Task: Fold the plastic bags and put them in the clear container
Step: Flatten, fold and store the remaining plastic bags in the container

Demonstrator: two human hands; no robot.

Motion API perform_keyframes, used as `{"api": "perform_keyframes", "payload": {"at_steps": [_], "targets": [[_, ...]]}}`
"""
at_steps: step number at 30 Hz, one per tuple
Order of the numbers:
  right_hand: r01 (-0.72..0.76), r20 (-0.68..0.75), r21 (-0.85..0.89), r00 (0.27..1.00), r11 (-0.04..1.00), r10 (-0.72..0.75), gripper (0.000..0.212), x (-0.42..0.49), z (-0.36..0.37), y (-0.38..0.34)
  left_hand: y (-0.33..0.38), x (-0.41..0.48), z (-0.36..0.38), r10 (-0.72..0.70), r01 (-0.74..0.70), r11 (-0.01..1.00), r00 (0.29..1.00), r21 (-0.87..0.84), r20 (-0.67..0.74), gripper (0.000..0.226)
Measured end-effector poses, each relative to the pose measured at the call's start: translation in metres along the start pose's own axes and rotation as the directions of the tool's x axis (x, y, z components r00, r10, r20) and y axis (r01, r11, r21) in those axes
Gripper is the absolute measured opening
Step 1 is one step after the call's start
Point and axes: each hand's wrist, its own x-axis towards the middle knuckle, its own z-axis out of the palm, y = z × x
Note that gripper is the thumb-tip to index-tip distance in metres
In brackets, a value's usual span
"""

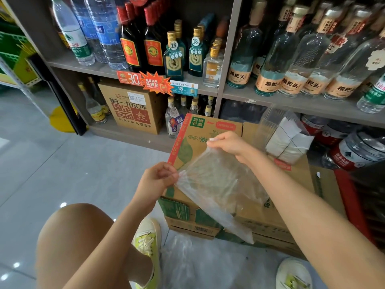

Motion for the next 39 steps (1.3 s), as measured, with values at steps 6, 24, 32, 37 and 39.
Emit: {"api": "perform_keyframes", "payload": {"at_steps": [6, 24, 32, 37, 39], "targets": [[-0.06, -0.083, 0.292, 0.993, 0.954, 0.088, 0.011, -0.004, -0.011, -0.003, -0.001, 0.0, -0.005, -0.011, 0.008, 0.999, 0.996, -0.031, -0.092, 0.017], [-0.03, -0.449, -0.619, 0.833, 0.785, -0.322, 0.037, -0.044, -0.011, 0.058, -0.001, 0.004, 0.016, 0.011, 0.092, 0.922, 0.965, 0.376, -0.263, 0.012], [-0.125, -0.561, -0.538, 0.791, 0.833, -0.244, 0.038, -0.071, -0.022, 0.111, 0.011, 0.036, 0.043, 0.527, -0.414, 0.41, 0.835, 0.812, 0.159, 0.027], [-0.078, -0.489, -0.46, 0.854, 0.885, -0.179, 0.024, -0.076, -0.029, 0.114, -0.004, 0.071, 0.068, 0.267, -0.416, 0.432, 0.907, 0.801, 0.327, 0.048], [-0.034, -0.439, -0.429, 0.881, 0.903, -0.175, 0.023, -0.078, -0.033, 0.119, -0.012, 0.075, 0.068, 0.202, -0.366, 0.451, 0.93, 0.814, 0.307, 0.053]]}}
